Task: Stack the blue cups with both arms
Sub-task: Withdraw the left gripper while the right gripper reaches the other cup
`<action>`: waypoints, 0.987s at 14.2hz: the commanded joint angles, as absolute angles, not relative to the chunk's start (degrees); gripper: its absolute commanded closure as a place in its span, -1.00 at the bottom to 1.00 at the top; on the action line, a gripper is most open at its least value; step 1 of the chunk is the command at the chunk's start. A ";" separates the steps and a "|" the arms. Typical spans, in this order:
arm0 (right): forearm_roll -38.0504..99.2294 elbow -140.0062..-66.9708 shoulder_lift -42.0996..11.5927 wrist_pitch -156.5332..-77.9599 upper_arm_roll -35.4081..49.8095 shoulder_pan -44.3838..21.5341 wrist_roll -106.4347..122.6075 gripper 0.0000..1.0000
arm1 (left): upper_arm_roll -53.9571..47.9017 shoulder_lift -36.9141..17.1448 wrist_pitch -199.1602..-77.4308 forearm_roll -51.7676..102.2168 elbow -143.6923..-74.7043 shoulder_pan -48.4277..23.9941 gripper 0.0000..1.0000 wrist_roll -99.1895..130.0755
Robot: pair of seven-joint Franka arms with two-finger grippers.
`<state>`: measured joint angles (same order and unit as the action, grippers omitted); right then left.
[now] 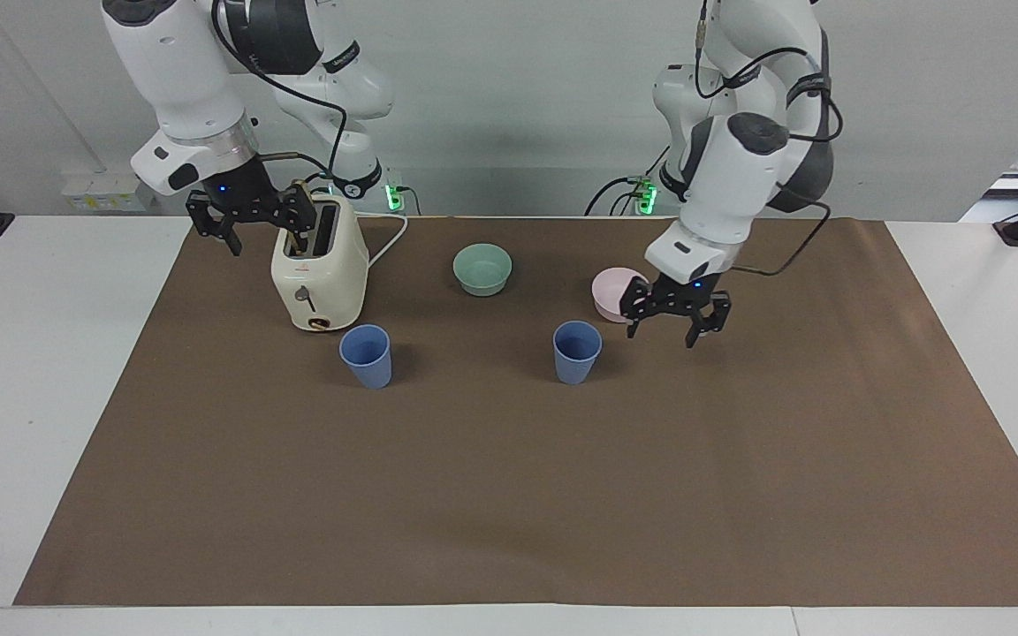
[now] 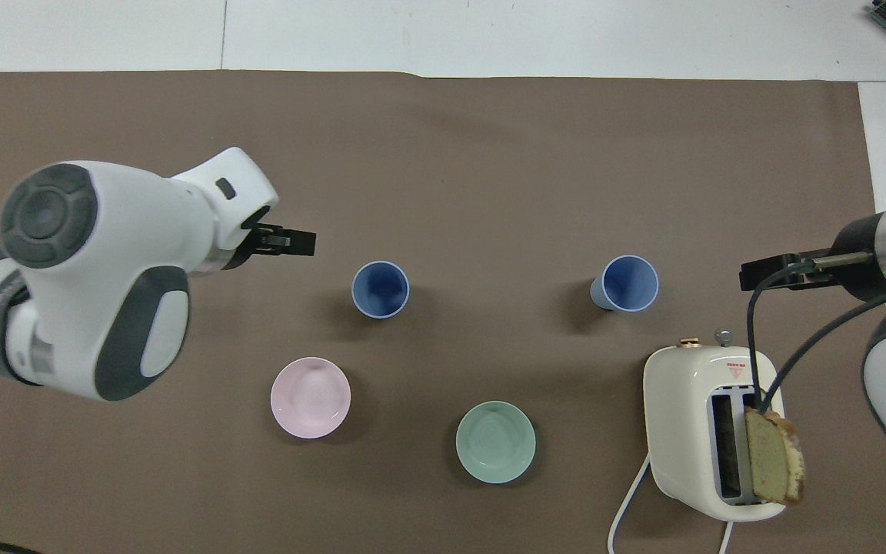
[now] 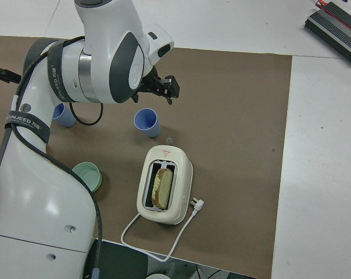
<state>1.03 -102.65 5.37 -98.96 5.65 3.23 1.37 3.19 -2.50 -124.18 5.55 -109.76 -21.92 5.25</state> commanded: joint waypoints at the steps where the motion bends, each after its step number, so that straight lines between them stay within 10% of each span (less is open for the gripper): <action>1: 0.70 -105.20 4.67 -103.34 6.06 1.86 2.37 -1.00 | 2.72 1.84 -119.54 5.19 -110.66 -16.72 -1.00 -0.16; 14: 0.44 -113.72 -9.84 -123.12 6.06 0.44 2.55 -1.00 | 2.90 0.26 -88.34 0.79 -85.96 -4.66 -1.00 -8.79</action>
<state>1.04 -111.34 -9.94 -120.54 6.02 0.61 1.37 3.56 2.69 -91.84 1.80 -89.90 -5.85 -8.04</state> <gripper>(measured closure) 0.000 0.000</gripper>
